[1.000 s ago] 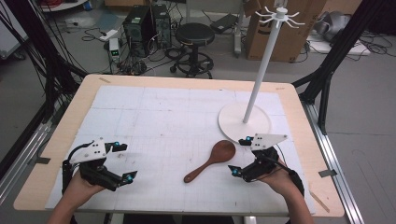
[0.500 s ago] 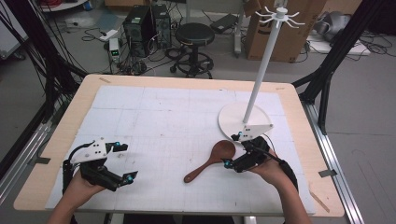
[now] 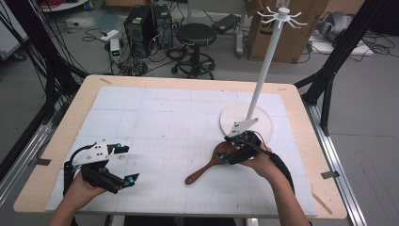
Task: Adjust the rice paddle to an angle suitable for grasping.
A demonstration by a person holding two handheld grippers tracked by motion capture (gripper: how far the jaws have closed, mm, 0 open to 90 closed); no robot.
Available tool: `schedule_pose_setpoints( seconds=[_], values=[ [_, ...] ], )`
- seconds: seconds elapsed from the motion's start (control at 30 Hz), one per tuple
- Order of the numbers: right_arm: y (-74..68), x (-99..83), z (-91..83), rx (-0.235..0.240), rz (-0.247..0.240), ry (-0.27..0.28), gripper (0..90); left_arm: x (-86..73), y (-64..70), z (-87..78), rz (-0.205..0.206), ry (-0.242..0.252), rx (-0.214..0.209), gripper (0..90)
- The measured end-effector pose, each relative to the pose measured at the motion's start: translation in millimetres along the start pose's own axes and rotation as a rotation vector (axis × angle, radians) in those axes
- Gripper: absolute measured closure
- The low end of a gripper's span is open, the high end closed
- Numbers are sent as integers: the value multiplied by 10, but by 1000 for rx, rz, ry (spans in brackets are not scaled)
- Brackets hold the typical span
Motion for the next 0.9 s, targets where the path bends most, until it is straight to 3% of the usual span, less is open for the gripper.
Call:
schedule_pose_setpoints(
  seconds=[0.03, 0.2, 0.23, 0.53, 0.6, 0.67, 0.7, 0.83, 0.9],
  values=[
    [0, 0, 0, 0, 0, 0, 354, -1, -1, 1, 1, -1, 1, 16],
    [60, 44, 73, 3, 3, -33, 532, -6, -3, 1, -1, -4, 1, 16],
    [97, 48, 97, -10, 10, -41, 627, -6, -3, 0, 0, -4, 1, 16],
    [115, 47, 206, 22, 13, -92, 824, -11, -3, 3, 2, -6, 2, 16],
    [122, 67, 229, 7, 7, -107, 885, -13, -3, 3, 3, -8, 3, 16],
    [155, 76, 258, -16, 14, -130, 894, -16, -6, 4, 4, -9, 5, 16],
    [159, 70, 271, -17, 40, -150, 896, -16, -5, 4, 3, -9, 5, 16],
    [167, 60, 347, 7, 69, -173, 897, -19, -4, 8, 2, -9, 5, 16],
    [166, 41, 390, 11, 60, -190, 897, -25, -7, 8, 4, -12, 6, 16]
  ],
)
Point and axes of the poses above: each handheld gripper's, and its own axes: z roughly forward along the jaws, x roughly out of its top, y roughly to its right, the point moved 10 cm from there along z, roughly forward along the jaws, and after that the axes turned 10 degrees about -z, right-handed, at the moved point
